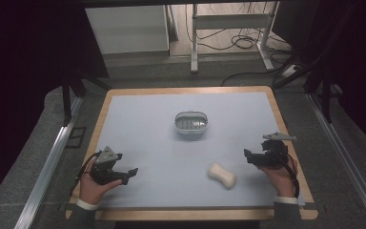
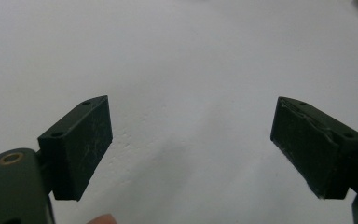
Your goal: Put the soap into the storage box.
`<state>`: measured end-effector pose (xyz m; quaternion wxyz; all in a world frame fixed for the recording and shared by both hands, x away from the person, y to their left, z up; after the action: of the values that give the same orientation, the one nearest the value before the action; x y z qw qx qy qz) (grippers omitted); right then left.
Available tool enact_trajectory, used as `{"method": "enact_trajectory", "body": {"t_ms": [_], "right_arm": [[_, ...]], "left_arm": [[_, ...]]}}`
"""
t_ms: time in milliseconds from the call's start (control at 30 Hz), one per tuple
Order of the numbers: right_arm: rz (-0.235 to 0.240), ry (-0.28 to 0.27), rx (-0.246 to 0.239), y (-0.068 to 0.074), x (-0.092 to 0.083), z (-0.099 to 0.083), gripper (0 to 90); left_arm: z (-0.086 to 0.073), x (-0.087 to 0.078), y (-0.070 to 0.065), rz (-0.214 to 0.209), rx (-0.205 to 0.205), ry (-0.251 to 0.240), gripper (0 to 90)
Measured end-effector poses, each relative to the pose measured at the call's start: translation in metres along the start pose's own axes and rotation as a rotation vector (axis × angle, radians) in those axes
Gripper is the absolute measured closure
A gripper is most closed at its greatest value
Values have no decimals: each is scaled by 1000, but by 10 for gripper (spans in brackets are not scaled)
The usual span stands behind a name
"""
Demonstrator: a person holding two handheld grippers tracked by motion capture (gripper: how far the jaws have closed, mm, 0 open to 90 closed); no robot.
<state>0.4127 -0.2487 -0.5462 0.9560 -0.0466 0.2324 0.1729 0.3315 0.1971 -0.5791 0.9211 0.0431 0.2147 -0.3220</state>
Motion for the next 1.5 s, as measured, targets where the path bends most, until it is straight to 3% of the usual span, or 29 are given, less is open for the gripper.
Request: {"method": "enact_trajectory", "body": {"t_ms": [667,1267,1500], "right_arm": [[108,30,-15,23,0,2,118],[221,103,-171,63,-15,27,156],[253,138,-203,77,-14,27,158]], "left_arm": [[1,0,-5,-22,-10,-5,131],[0,1,-7,-33,-7,2,130],[-1,3,-9,-40,-7,6,130]]}}
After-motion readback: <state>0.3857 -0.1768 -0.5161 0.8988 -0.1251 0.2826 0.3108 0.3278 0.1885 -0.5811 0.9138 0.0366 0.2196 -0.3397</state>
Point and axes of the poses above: each handheld gripper's, and its own axes: x roughly forward along the jaws, z roughly out of its top, y roughly to its left, the point moved 10 cm from there along x, roughly forward along the jaws, and after that the axes turned 15 degrees about -y, right-handed, at the moved point
